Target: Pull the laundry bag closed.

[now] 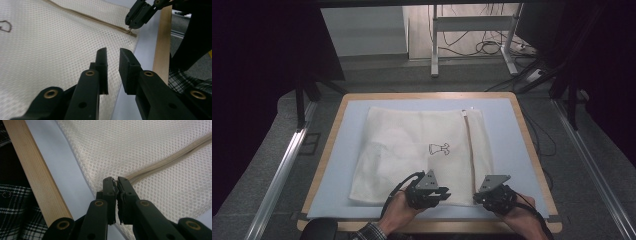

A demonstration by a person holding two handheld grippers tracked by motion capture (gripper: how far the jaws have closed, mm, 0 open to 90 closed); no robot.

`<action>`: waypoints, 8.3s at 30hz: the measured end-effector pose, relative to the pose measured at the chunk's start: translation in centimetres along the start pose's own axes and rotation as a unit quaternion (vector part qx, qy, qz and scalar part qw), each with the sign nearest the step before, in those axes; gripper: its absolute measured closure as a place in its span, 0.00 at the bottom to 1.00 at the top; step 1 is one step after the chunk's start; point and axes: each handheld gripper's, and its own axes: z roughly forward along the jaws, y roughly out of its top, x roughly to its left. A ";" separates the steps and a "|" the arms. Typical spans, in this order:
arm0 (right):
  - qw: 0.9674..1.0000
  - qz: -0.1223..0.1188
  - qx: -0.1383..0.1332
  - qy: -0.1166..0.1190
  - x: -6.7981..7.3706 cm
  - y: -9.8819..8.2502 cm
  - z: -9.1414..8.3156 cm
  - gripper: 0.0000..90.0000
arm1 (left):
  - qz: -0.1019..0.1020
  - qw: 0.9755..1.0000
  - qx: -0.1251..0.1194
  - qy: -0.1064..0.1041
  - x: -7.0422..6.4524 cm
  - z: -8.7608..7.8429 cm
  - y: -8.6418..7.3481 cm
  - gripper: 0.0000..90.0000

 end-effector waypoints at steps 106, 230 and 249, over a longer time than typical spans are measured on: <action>0.998 -0.017 -0.013 -0.062 -3.5 0.8 1.5 0.95 | 0.054 0.998 0.042 -0.017 -1.9 6.5 1.3 1.00; 0.986 -0.006 0.020 -0.163 -13.0 5.5 6.5 0.95 | 0.042 0.998 0.037 -0.022 -1.9 6.6 1.3 1.00; 0.982 -0.010 0.037 -0.184 -14.4 7.0 7.8 0.95 | 0.047 0.998 0.036 -0.016 -2.0 6.6 1.3 1.00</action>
